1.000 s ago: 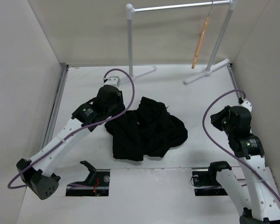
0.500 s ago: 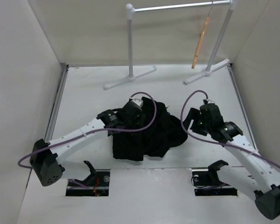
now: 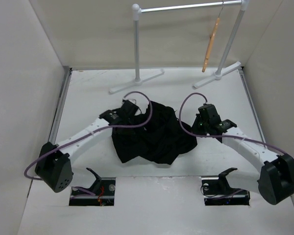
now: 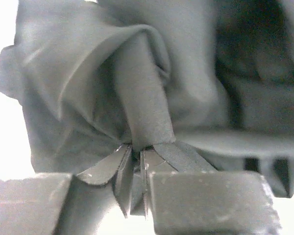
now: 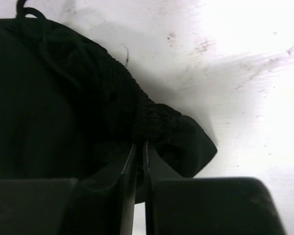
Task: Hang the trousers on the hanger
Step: Flatten out the trousers at the center of the board.
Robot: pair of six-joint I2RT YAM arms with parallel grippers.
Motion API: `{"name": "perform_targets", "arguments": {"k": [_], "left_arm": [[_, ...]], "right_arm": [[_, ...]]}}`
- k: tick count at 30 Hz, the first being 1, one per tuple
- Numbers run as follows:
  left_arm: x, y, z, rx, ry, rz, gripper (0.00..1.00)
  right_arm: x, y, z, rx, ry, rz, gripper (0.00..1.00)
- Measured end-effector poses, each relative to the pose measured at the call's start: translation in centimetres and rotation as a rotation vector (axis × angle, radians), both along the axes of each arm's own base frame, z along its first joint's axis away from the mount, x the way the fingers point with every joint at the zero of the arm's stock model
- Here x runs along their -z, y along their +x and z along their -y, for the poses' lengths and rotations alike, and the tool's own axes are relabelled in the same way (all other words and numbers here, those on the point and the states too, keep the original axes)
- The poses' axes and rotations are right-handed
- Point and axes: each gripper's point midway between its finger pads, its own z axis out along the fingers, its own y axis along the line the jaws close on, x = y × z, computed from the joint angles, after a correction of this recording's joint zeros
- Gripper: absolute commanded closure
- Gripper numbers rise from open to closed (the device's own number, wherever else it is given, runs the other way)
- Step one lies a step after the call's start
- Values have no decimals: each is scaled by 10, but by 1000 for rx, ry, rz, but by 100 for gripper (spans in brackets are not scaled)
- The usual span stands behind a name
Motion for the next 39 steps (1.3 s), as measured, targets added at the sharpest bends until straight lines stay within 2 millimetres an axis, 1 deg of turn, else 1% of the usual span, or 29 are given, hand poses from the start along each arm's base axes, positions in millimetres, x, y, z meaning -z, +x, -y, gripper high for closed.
{"name": "perform_targets", "arguments": {"k": [2,4,6,8,10,12,13,14,15,16,18,19,20,21,22,23,24,25,26,27,28,29,30,31,33,34,36,37,39], "left_arm": [[-20,22,-21,-104,-42,52,96],[-57,51,-50,-241,-110,142,96],[-106,77,-80,-381,-192,265,96],[-160,94,-111,-507,-277,401,96],[-215,100,-142,-616,-361,535,96],[-256,97,-170,-704,-417,643,95],[-271,94,-183,-745,-432,686,95],[-284,91,-197,-790,-440,727,94],[-291,88,-210,-837,-443,755,94],[-293,86,-222,-882,-440,772,94],[-284,84,-234,-948,-438,762,94],[-274,84,-237,-974,-439,742,94],[-258,84,-238,-996,-436,708,94],[-237,81,-238,-1016,-429,662,94],[-210,78,-237,-1037,-413,597,94],[-184,73,-236,-1054,-392,527,94],[-154,64,-233,-1071,-365,446,94],[-125,51,-229,-1084,-339,362,94],[-99,34,-224,-1094,-308,280,93],[-76,16,-219,-1099,-279,206,90],[-62,0,-215,-1101,-253,153,88],[-50,-18,-211,-1101,-228,109,83],[-45,-32,-209,-1099,-207,84,74],[-44,-42,-209,-1095,-192,81,64],[-50,-51,-211,-1086,-169,107,45],[-55,-52,-213,-1081,-157,121,41],[-72,-44,-211,-1043,-146,157,42],[-80,-36,-206,-1008,-144,172,42],[-98,-12,-186,-902,-151,207,41]], "right_arm": [[-5,5,-3,-4,4,9,92],[-26,16,-7,-10,22,59,93],[-59,30,-14,-20,51,140,93],[-102,42,-20,-30,92,246,93],[-145,48,-21,-38,133,348,93],[-188,48,-16,-32,171,453,93],[-208,46,-10,-20,188,509,93],[-222,43,-3,-6,200,552,94],[-233,39,8,22,207,589,94],[-239,37,20,57,207,612,95],[-239,40,54,179,203,627,96],[-230,44,74,258,195,612,98],[-216,49,90,324,188,579,98],[-193,55,107,395,179,523,98],[-168,57,119,450,174,460,98],[-137,57,129,504,167,378,98],[-109,54,136,539,158,298,98],[-81,45,140,575,149,209,98],[-58,32,143,601,139,134,98],[-47,20,146,622,129,89,97],[-41,9,148,640,118,62,97],[-43,2,151,654,112,68,95],[-50,-4,154,666,107,93,91],[-58,-8,157,676,102,128,85],[-67,-13,160,691,92,170,62],[-68,-14,162,693,85,182,52],[-63,-15,161,688,68,163,38],[-60,-15,159,676,54,153,34],[-54,-13,153,633,18,129,30]]}}
